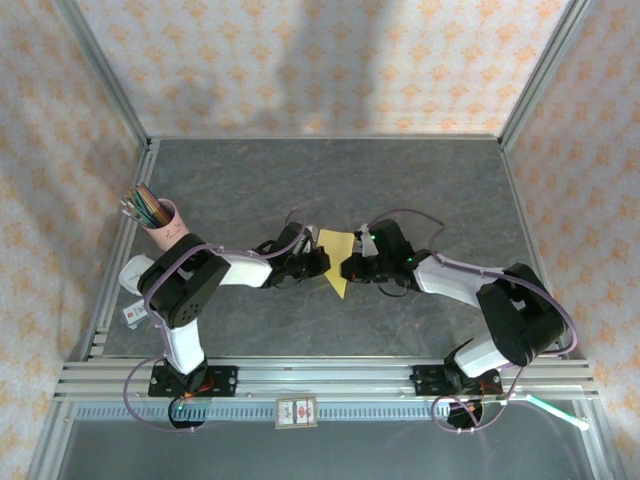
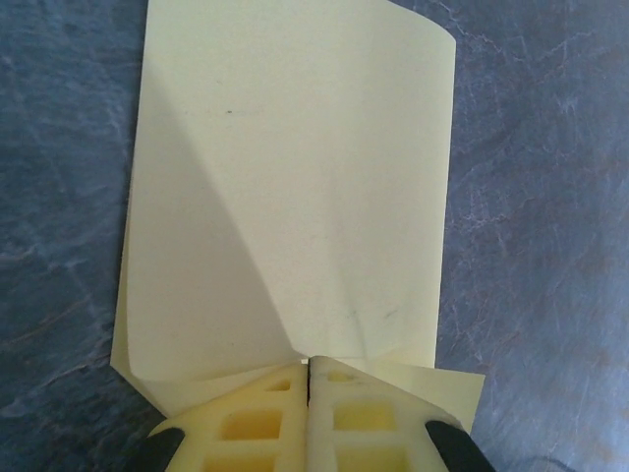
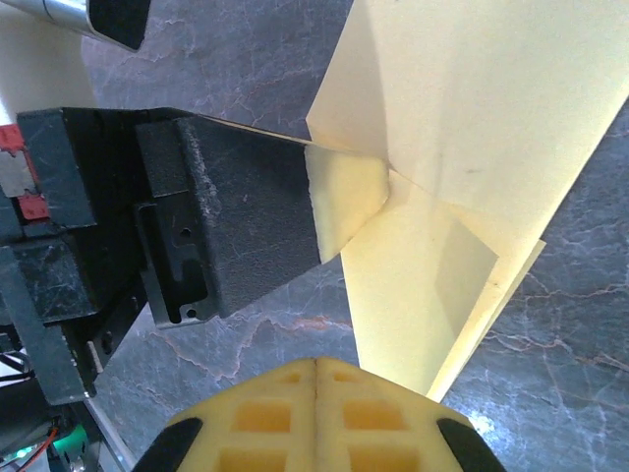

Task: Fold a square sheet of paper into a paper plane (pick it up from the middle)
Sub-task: Third fold the triangle at the center of the table.

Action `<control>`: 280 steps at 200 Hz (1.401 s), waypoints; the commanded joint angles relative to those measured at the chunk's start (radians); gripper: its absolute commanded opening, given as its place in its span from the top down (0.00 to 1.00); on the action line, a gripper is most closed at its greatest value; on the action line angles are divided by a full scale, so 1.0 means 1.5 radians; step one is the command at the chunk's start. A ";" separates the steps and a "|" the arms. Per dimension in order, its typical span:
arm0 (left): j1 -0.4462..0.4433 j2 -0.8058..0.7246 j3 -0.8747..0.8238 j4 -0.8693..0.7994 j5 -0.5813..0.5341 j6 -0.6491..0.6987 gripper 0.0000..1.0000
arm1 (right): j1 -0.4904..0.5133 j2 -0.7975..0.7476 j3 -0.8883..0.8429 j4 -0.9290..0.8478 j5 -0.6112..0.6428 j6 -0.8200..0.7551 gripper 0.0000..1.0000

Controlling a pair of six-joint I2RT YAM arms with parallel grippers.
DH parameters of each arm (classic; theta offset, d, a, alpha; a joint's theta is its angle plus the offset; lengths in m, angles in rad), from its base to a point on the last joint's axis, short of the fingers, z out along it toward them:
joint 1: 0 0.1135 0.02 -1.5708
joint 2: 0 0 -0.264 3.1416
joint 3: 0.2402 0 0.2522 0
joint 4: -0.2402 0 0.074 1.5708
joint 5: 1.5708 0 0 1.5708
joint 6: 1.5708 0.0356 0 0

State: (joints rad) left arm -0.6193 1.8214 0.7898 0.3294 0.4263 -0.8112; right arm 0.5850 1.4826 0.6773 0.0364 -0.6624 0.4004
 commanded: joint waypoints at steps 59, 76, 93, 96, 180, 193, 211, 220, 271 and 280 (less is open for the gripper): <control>0.006 0.006 -0.015 -0.062 -0.032 -0.002 0.96 | -0.008 0.102 0.065 0.026 -0.006 -0.012 0.97; 0.006 0.006 -0.015 -0.064 -0.031 -0.001 0.96 | -0.016 0.118 0.070 0.024 0.003 -0.017 0.97; 0.006 0.006 -0.010 -0.067 -0.029 0.001 0.96 | -0.026 0.133 0.067 0.017 0.011 -0.021 0.98; 0.006 0.006 -0.009 -0.067 -0.028 0.001 0.96 | -0.027 0.137 0.067 0.015 0.013 -0.022 0.98; 0.004 -0.051 0.009 -0.023 0.040 -0.029 0.81 | -0.039 0.171 0.019 -0.006 0.066 -0.038 0.99; -0.003 -0.069 -0.012 -0.003 0.049 -0.045 0.82 | -0.039 0.173 0.016 -0.008 0.070 -0.039 0.99; -0.020 -0.081 -0.033 0.018 0.064 -0.060 0.88 | -0.039 0.176 0.014 -0.010 0.072 -0.040 1.00; -0.028 -0.080 -0.040 0.029 0.071 -0.066 0.90 | -0.039 0.176 0.014 -0.012 0.073 -0.042 1.00; -0.032 -0.033 -0.036 0.037 0.082 -0.064 0.95 | -0.039 0.178 0.017 -0.023 0.082 -0.049 1.00; -0.025 -0.026 -0.036 0.042 0.082 -0.062 0.95 | -0.039 0.178 0.018 -0.026 0.086 -0.053 1.00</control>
State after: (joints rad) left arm -0.6731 1.7454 0.7300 0.3695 0.5426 -0.9009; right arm 0.5312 1.7138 0.7406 0.0952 -0.6472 0.3561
